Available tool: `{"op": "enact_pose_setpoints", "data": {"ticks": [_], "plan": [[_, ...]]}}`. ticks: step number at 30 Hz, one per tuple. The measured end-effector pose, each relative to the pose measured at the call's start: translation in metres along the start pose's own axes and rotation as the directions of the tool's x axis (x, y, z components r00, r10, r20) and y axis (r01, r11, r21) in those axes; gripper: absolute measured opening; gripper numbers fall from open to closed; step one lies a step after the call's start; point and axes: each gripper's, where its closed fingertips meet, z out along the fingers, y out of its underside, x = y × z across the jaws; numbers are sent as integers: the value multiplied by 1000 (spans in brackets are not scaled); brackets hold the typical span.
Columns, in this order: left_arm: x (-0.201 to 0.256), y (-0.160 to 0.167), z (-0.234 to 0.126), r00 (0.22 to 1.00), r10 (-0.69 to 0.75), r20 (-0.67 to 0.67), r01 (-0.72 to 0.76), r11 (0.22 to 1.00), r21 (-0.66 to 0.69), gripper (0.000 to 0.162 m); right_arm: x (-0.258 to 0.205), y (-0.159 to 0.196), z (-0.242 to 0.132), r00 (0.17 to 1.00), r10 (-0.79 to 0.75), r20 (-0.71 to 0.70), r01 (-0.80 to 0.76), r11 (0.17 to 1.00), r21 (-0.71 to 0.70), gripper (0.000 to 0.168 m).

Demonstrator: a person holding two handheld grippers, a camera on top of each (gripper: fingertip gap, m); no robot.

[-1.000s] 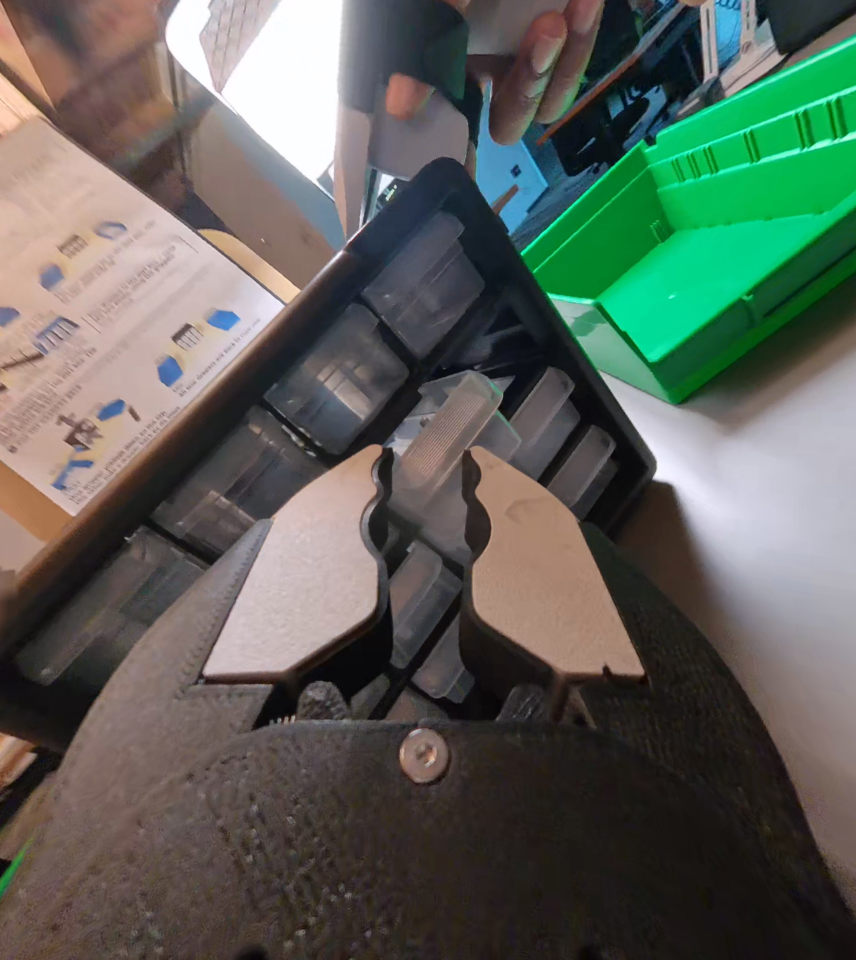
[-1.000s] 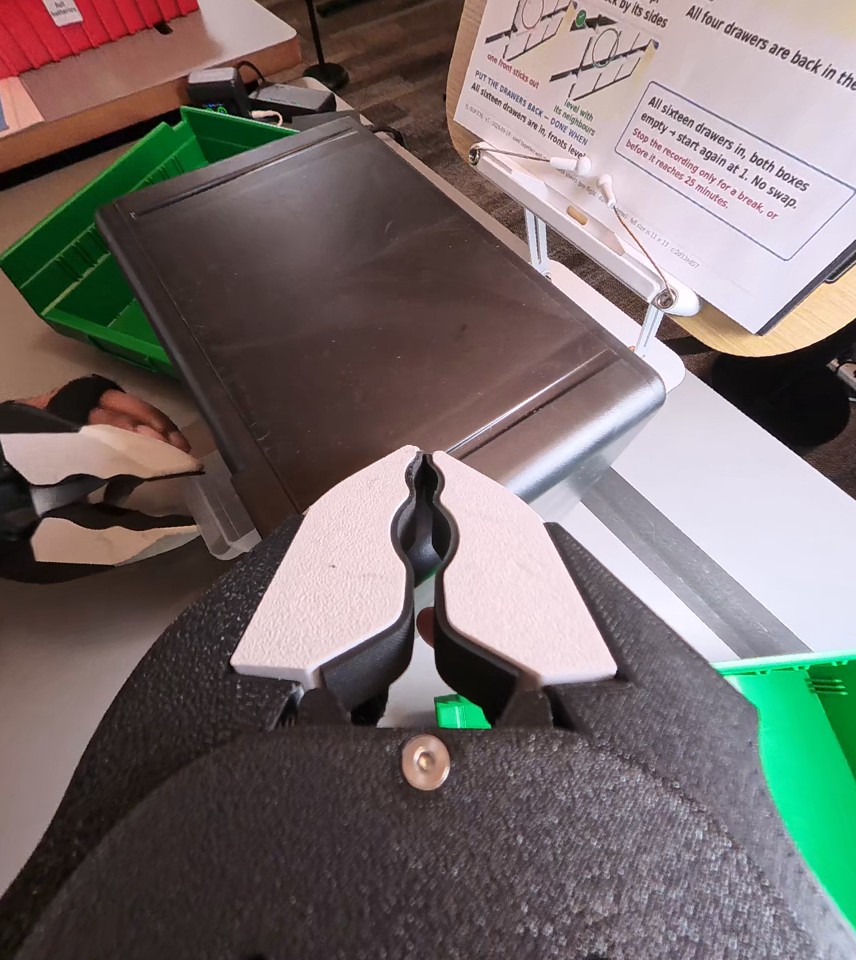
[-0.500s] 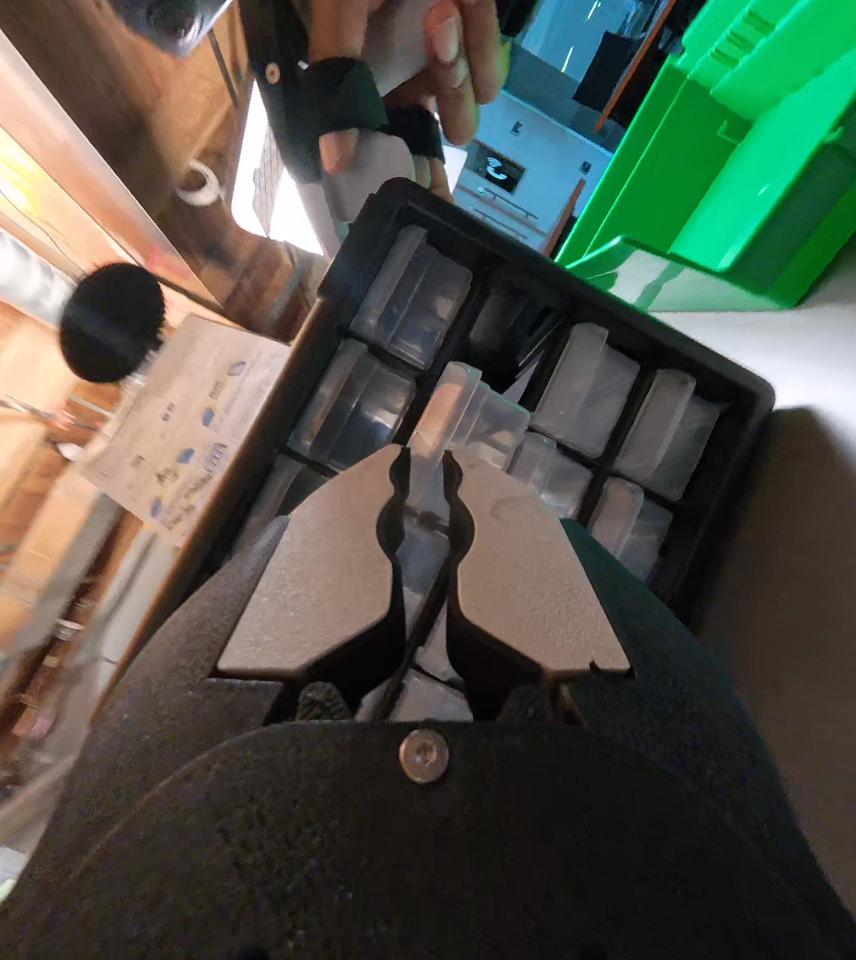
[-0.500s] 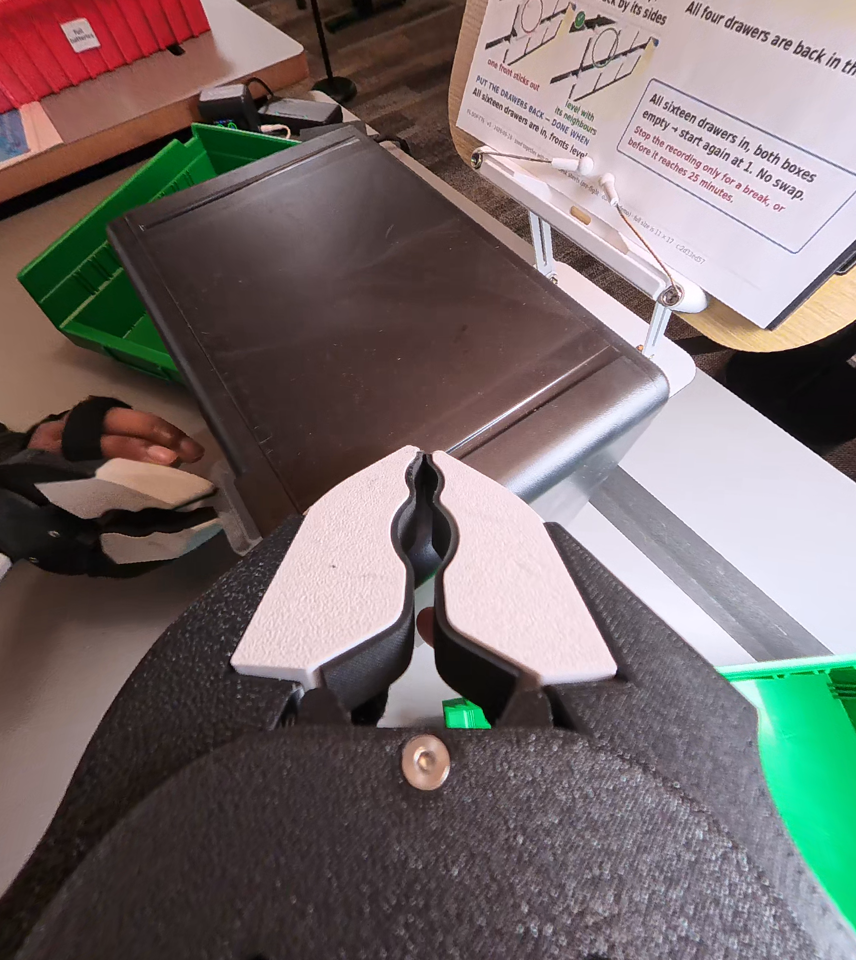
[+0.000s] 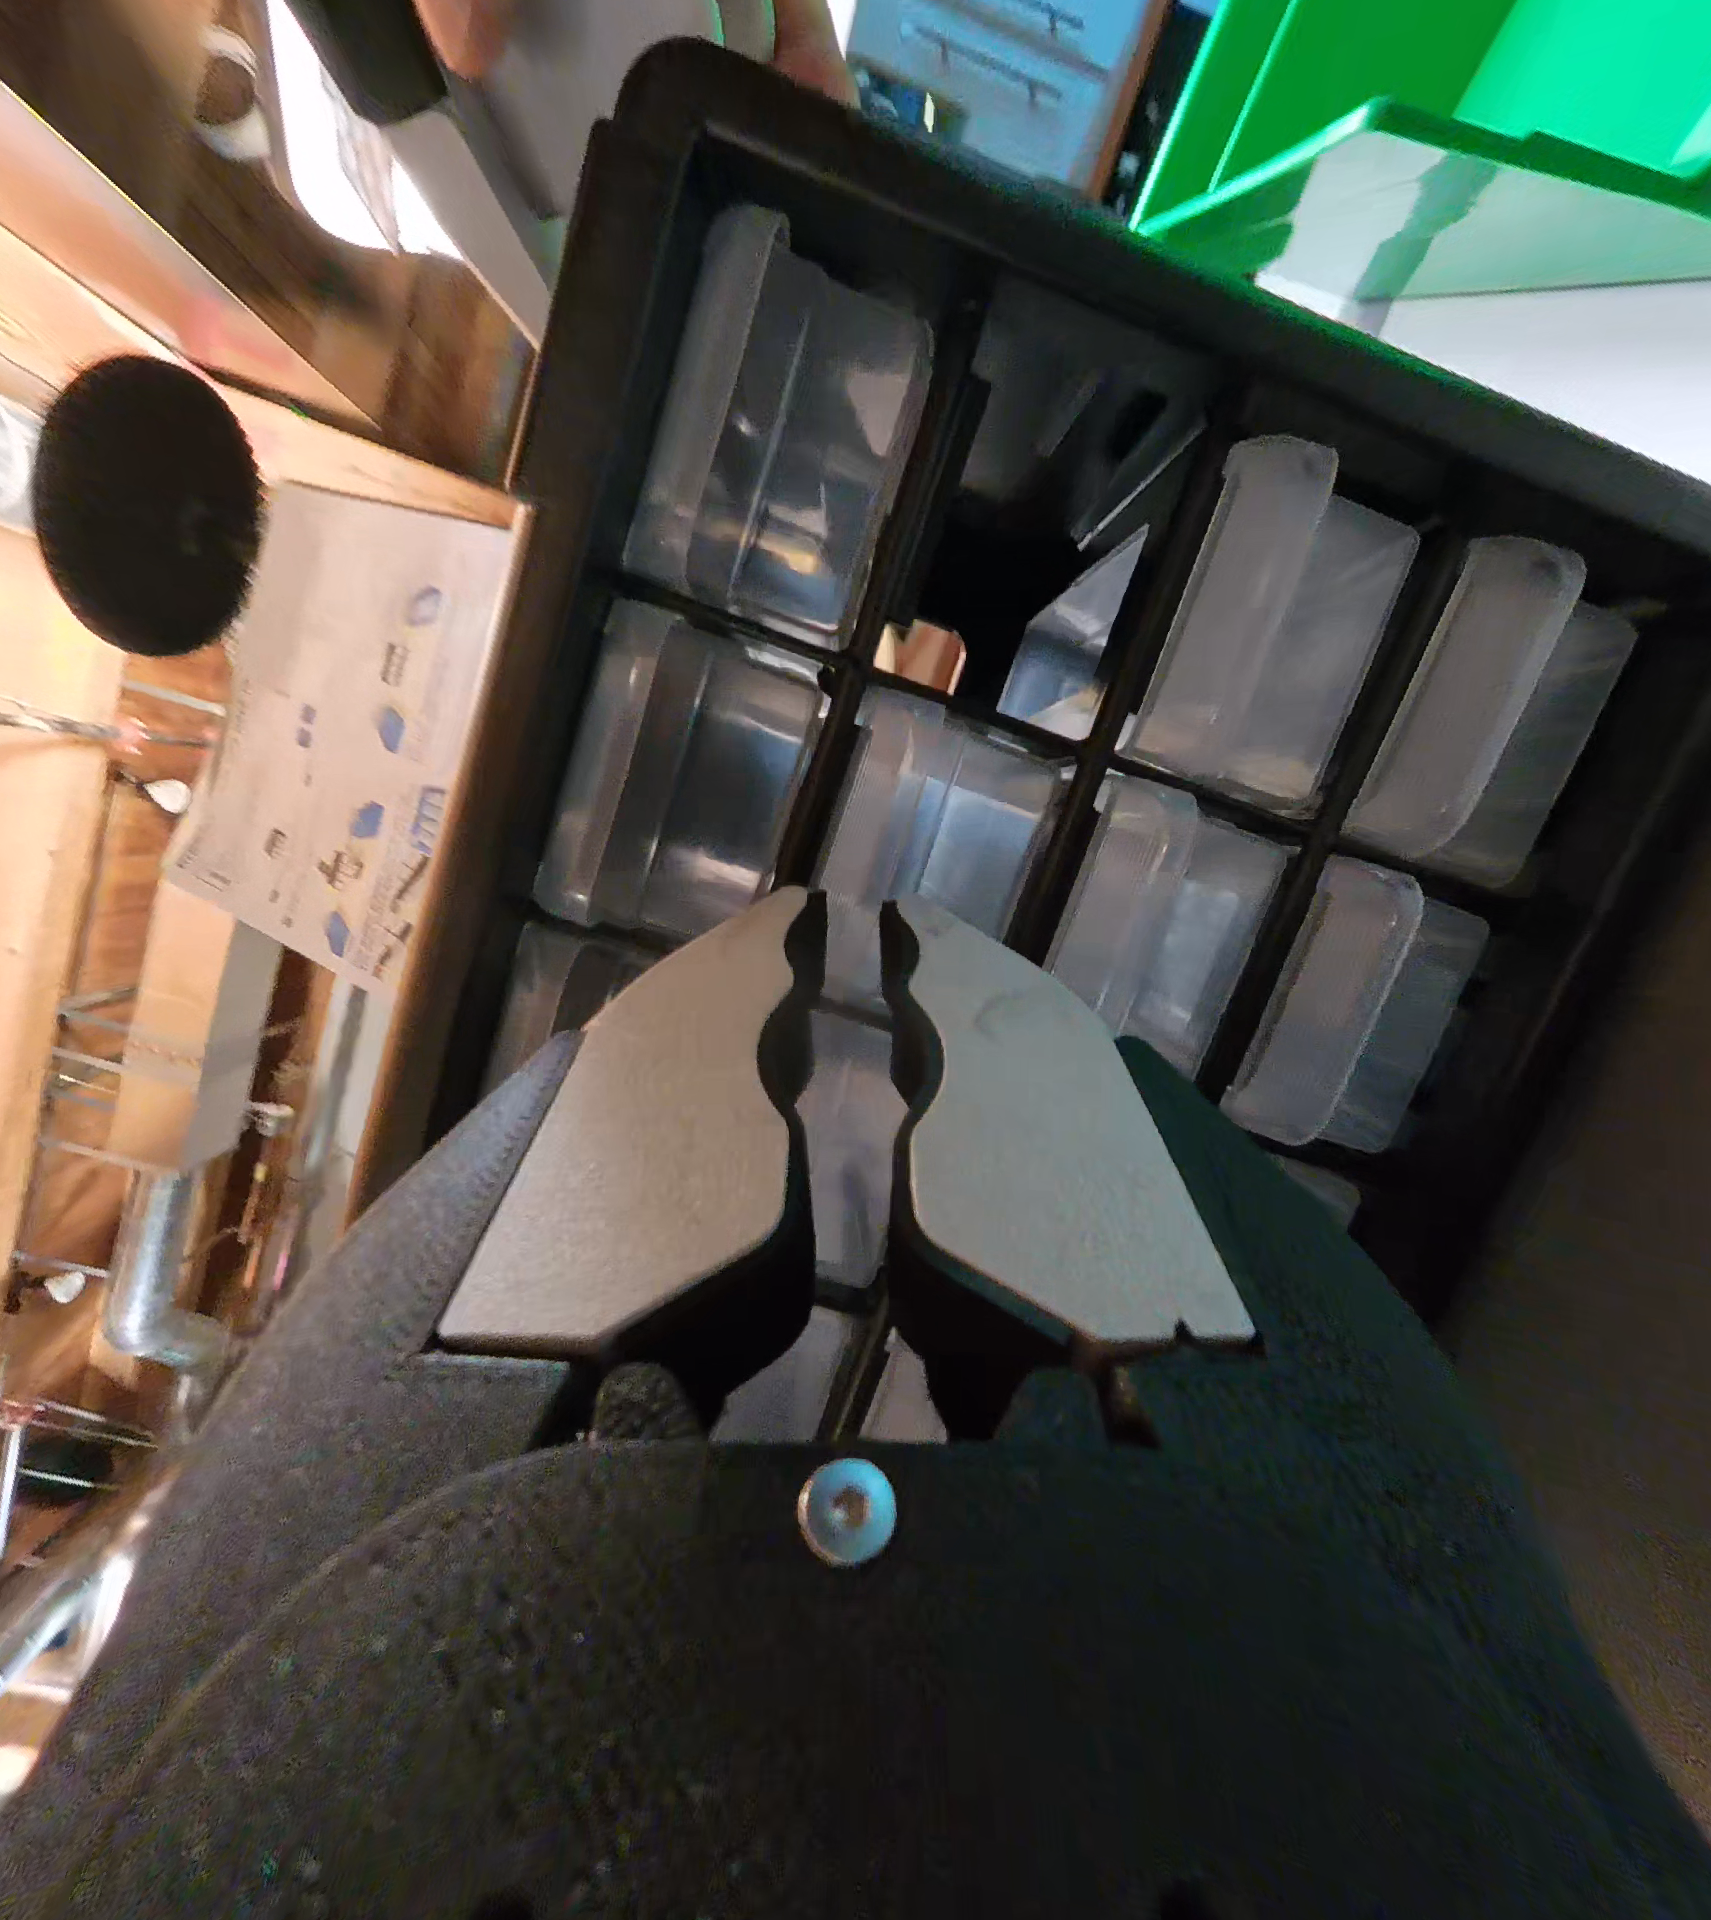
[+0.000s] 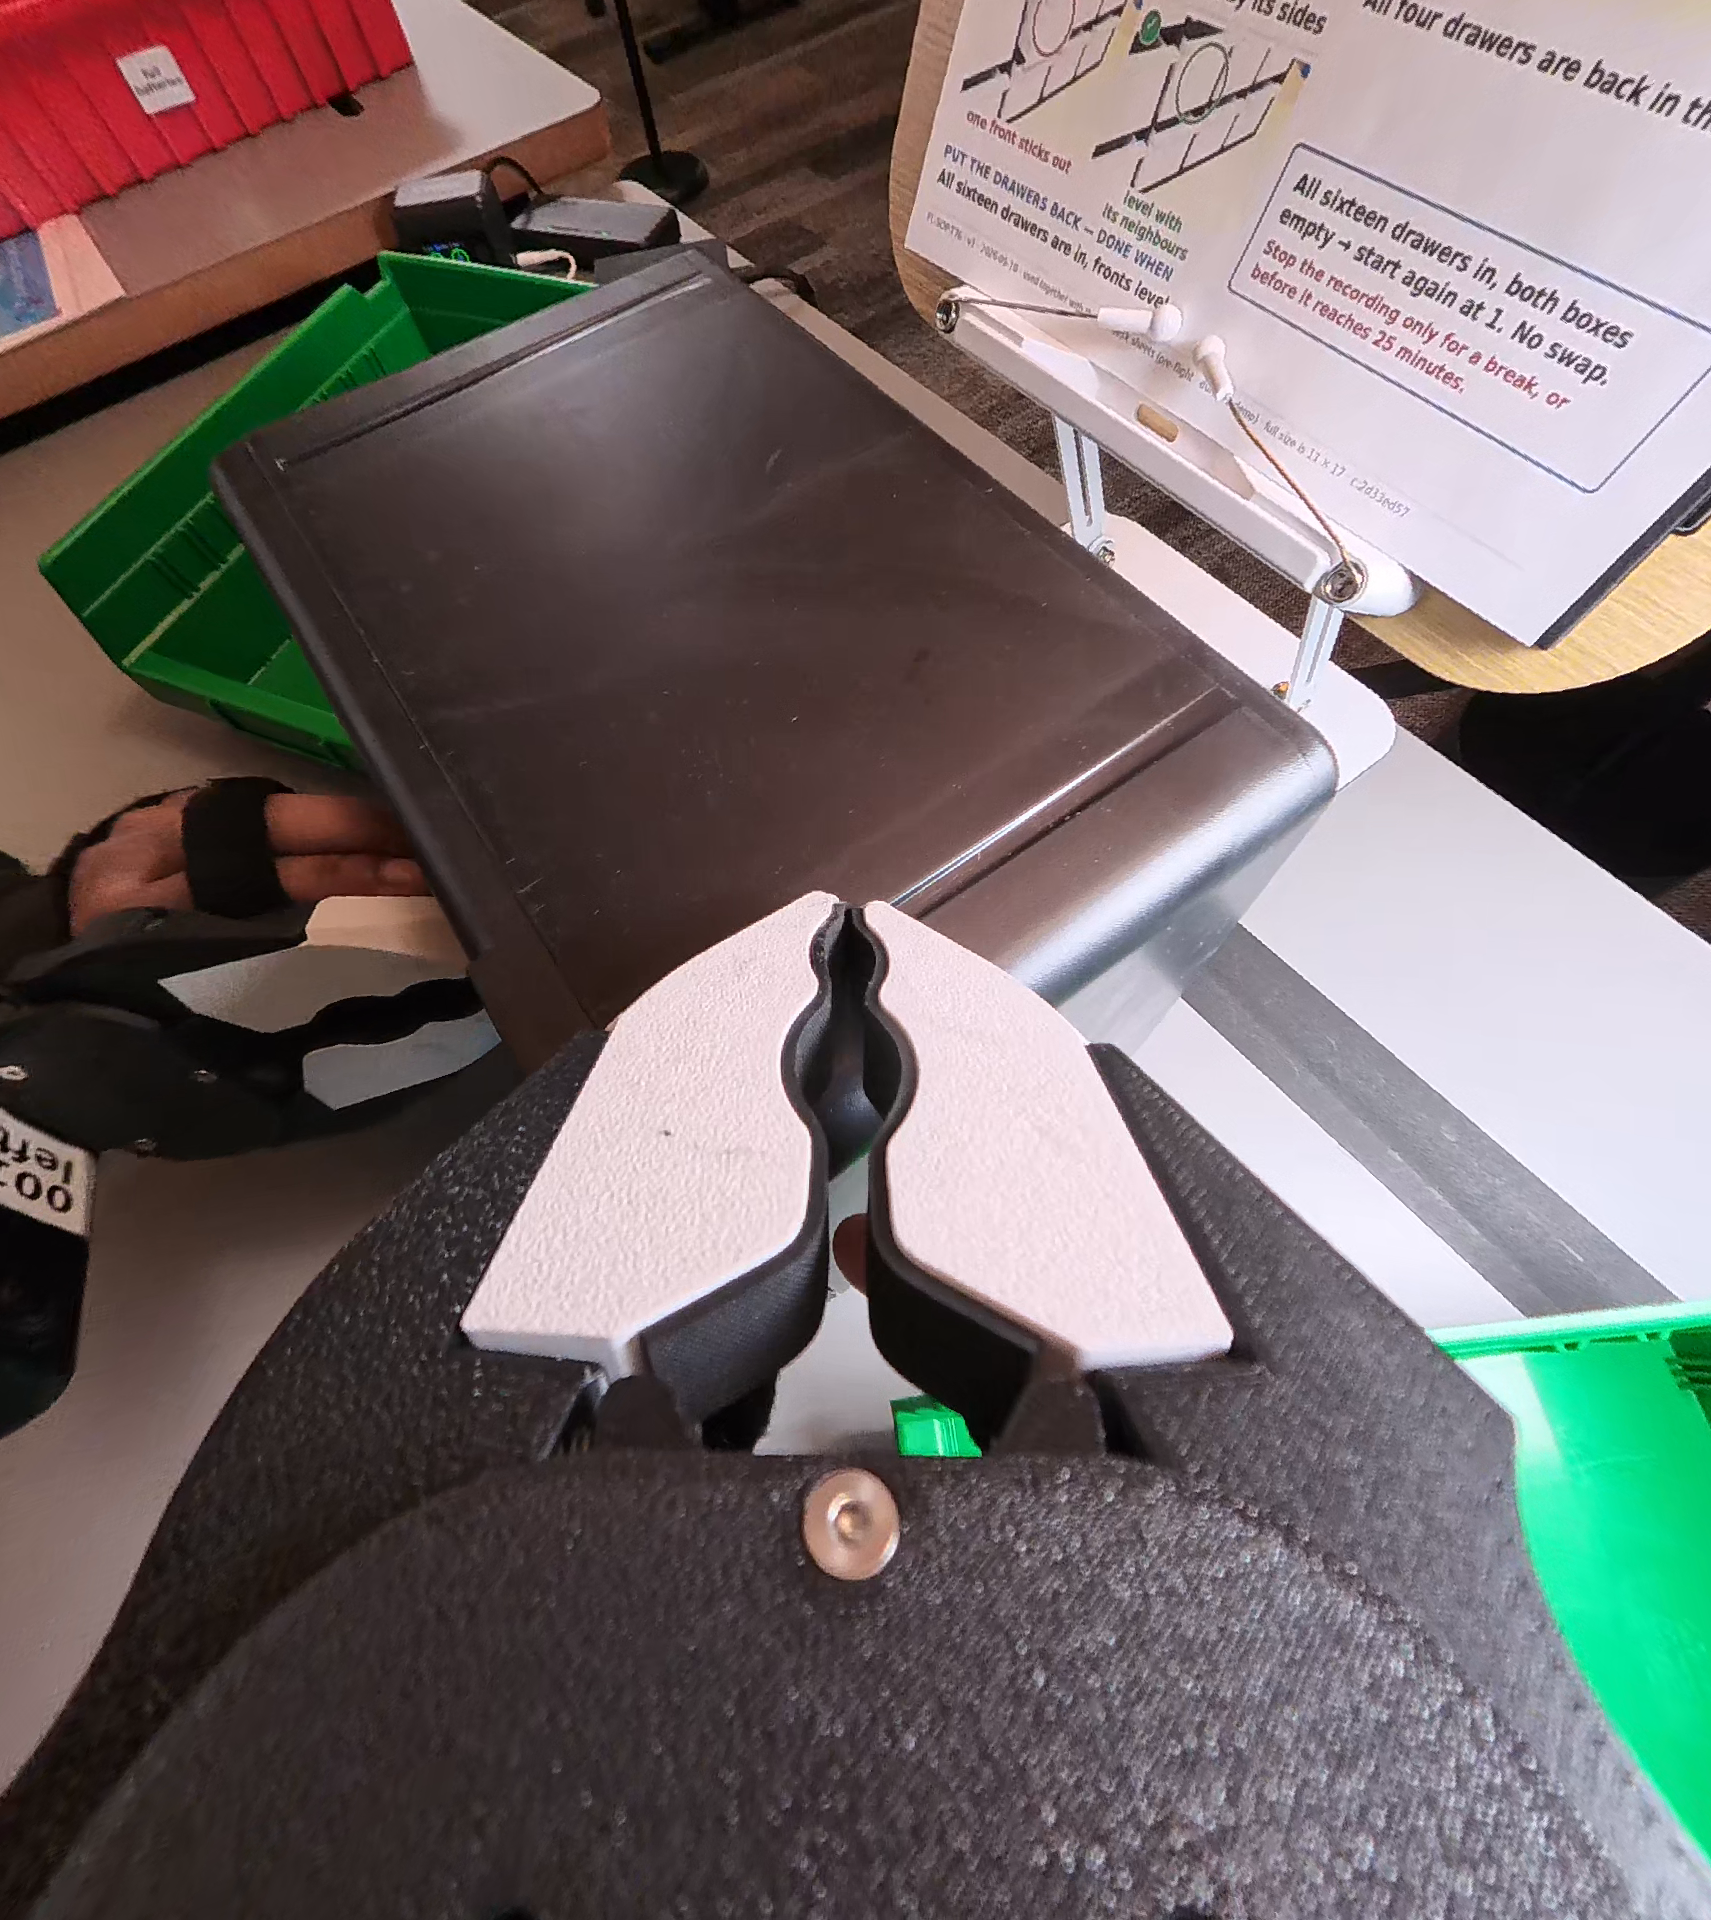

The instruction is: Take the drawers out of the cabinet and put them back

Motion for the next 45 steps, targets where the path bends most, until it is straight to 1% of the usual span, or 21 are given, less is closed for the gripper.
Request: {"op": "enact_pose_setpoints", "data": {"ticks": [3, 6, 8, 10, 12, 14, 16, 17, 18, 20, 21, 23, 25, 28, 30, 33, 36, 39, 41, 43, 45], "plan": [[0, 0, 0, 998, -28, -55, 25, 998, -60, 11, 0, 0, 0, 1000, 2, -6, -2, 1000, -4, 0], [1, 0, 1, 994, -57, -98, 49, 996, -75, 12, 1, 0, 1, 1000, -2, -17, 1, 1000, -15, 0], [2, 0, -1, 982, -108, -156, 94, 991, -94, 15, 0, 0, 1, 1000, -7, -25, 6, 1000, -24, 0], [5, -2, -5, 949, -200, -243, 178, 978, -110, 14, 0, 0, 1, 999, -14, -36, 13, 999, -31, 0], [3, -14, -16, 864, -359, -352, 355, 932, -81, 14, 0, 0, 1, 999, -22, -45, 21, 999, -36, 0], [-14, -27, -31, 742, -502, -445, 535, 843, -58, 15, 1, 0, 1, 999, -24, -45, 23, 999, -38, 0], [-39, -29, -45, 635, -581, -510, 645, 761, -64, 16, 1, 0, 1, 999, -19, -38, 18, 999, -36, 0], [-56, -25, -51, 602, -606, -520, 680, 730, -63, 17, 1, 0, 1, 999, -17, -35, 15, 999, -36, 0], [-76, -16, -55, 581, -632, -514, 709, 702, -62, 17, 1, 0, 1, 999, -16, -32, 15, 999, -37, 0], [-117, 15, -61, 549, -693, -467, 757, 649, -74, 17, 1, 0, 1, 999, -23, -31, 22, 999, -41, 0], [-135, 38, -61, 539, -725, -429, 771, 629, -96, 17, 1, 0, 1, 999, -28, -30, 27, 999, -44, 0], [-161, 100, -56, 544, -776, -318, 766, 615, -188, 19, 1, 0, 1, 999, -39, -27, 38, 998, -48, 0], [-170, 174, -49, 581, -787, -206, 715, 615, -333, 18, 1, 0, 1, 999, -42, -21, 41, 998, -47, 0], [-153, 281, -44, 642, -757, -119, 571, 576, -585, 20, 1, 0, 1, 999, -32, -10, 32, 999, -38, 0], [-131, 335, -48, 695, -706, -134, 435, 562, -703, 20, 1, 0, 1, 1000, -29, -10, 29, 999, -30, 0], [-92, 393, -60, 763, -591, -262, 148, 555, -818, 23, 1, 0, 1, 1000, -24, -11, 24, 999, -21, 0], [-62, 434, -78, 769, -501, -397, -119, 498, -859, 26, 1, 0, 1, 1000, -26, -8, 26, 999, -31, 0], [-42, 455, -93, 731, -492, -473, -270, 428, -863, 31, 1, 0, 1, 999, -40, -10, 40, 998, -41, 0], [-36, 463, -99, 720, -463, -517, -353, 397, -847, 28, 1, 0, 1, 999, -41, -5, 41, 998, -38, 0], [-33, 464, -101, 702, -436, -563, -415, 392, -821, 16, 1, 0, 1, 999, -36, 5, 37, 999, -35, 0], [-30, 461, -105, 679, -426, -598, -460, 388, -799, 11, 1, 0, 1, 999, -33, 11, 34, 999, -30, 0]]}}
